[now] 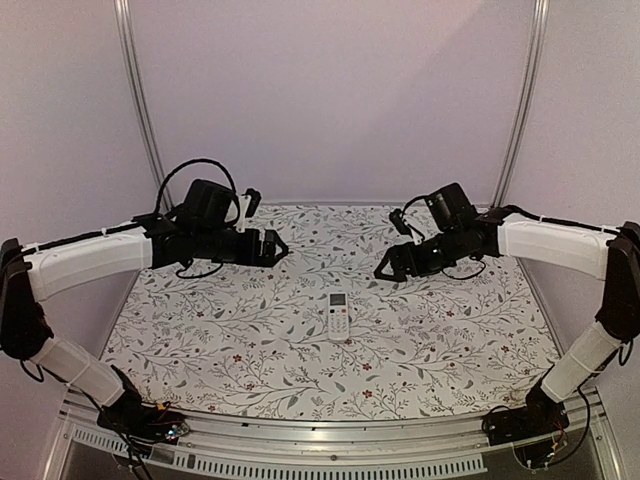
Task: Load the batteries into the remote control
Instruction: Reset both arms
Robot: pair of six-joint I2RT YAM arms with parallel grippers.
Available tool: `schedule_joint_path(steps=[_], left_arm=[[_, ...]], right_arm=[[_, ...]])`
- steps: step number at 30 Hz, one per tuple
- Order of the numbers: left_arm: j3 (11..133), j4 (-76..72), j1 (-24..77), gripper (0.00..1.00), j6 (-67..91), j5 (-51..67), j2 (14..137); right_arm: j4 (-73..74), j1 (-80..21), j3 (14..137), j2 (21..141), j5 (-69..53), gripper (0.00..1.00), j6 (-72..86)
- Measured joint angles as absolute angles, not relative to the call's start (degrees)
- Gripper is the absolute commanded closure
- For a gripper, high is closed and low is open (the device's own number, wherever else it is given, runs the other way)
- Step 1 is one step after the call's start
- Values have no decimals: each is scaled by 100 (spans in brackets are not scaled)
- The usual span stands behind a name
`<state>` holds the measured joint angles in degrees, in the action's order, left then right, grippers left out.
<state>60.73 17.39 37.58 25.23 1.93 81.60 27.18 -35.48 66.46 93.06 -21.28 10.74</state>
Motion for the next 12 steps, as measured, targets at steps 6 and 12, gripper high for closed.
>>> schedule_joint_path(steps=[6, 12], left_arm=[[6073, 1691, 3760, 0, 2536, 86, 8409], [5835, 1516, 3760, 0, 2578, -121, 8523]], right_arm=[[1876, -2891, 5867, 8047, -2036, 1, 1321], [1282, -2818, 4886, 7450, -1745, 1, 1505]])
